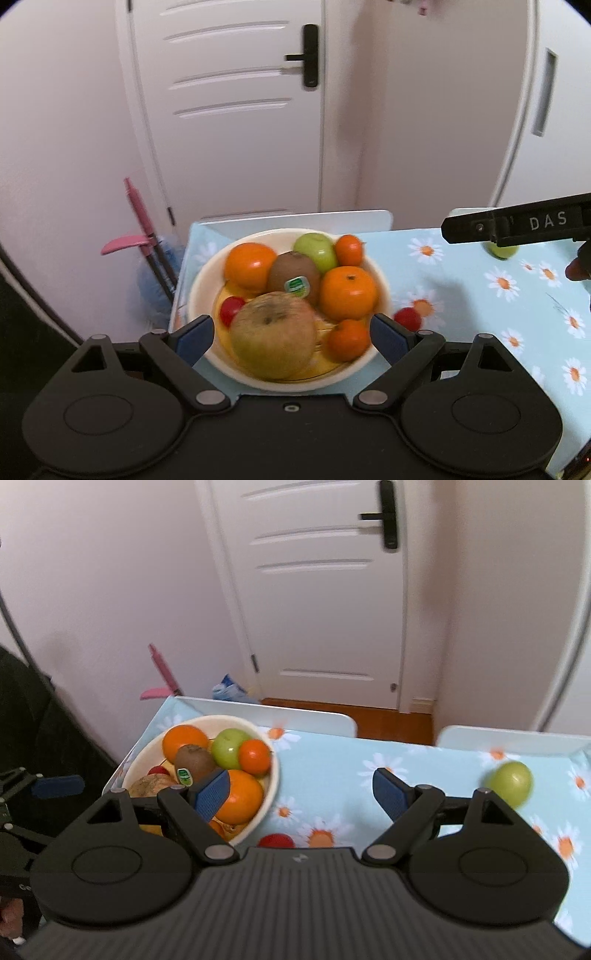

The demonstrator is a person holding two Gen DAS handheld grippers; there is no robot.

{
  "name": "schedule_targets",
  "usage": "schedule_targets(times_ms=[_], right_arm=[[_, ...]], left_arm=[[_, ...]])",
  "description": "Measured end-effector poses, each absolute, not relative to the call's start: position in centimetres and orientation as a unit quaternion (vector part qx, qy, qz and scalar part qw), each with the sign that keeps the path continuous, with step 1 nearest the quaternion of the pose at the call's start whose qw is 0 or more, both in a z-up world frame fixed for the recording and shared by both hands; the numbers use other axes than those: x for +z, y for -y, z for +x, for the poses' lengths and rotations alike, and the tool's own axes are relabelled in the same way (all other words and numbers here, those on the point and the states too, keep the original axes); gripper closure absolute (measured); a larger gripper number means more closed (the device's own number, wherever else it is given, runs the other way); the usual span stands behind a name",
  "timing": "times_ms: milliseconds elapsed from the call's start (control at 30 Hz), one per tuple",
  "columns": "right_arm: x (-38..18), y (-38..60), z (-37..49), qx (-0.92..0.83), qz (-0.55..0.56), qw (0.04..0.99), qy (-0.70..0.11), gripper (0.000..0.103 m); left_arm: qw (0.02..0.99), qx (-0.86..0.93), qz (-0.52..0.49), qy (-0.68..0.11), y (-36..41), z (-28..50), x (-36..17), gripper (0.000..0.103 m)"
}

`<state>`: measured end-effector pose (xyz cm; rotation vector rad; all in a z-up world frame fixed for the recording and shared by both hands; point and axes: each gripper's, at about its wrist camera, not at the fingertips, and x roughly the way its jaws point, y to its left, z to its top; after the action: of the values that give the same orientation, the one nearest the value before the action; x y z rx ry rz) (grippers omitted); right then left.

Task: Organize fruits
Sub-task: 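Withdraw both tools and move the left tool to the red tomato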

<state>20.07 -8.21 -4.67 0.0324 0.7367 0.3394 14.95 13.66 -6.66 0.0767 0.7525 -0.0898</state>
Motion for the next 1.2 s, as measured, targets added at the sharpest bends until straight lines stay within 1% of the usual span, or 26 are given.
schedule_targets(times_ms=[100, 367, 700, 1000, 1200], right_arm=[[-4.4, 9.4, 19.1, 0.139, 0.022, 0.924, -0.357, 0.0], [-4.0, 14.3, 17.2, 0.101, 0.028, 0.932, -0.347, 0.0], [-4.1, 20.4, 17.2, 0.133, 0.007, 0.929, -0.347, 0.0], [-6.3, 25.5, 18.3, 0.164, -0.014, 0.92, -0.354, 0.0], [-8.4, 27.6, 19.8, 0.182, -0.029, 0.915, -0.36, 0.0]], left_arm=[[0.927, -0.066, 0.038, -0.368, -12.7, 14.9, -6.5, 0.009], [0.926, -0.076, 0.043, -0.367, -10.1, 14.2, -6.5, 0.007], [0.93, -0.014, 0.009, -0.367, -5.8, 13.2, -6.4, 0.007], [0.932, 0.044, -0.017, -0.36, -1.4, 12.3, -8.1, 0.007], [0.932, 0.072, -0.014, -0.355, 1.1, 12.9, -9.6, 0.007]])
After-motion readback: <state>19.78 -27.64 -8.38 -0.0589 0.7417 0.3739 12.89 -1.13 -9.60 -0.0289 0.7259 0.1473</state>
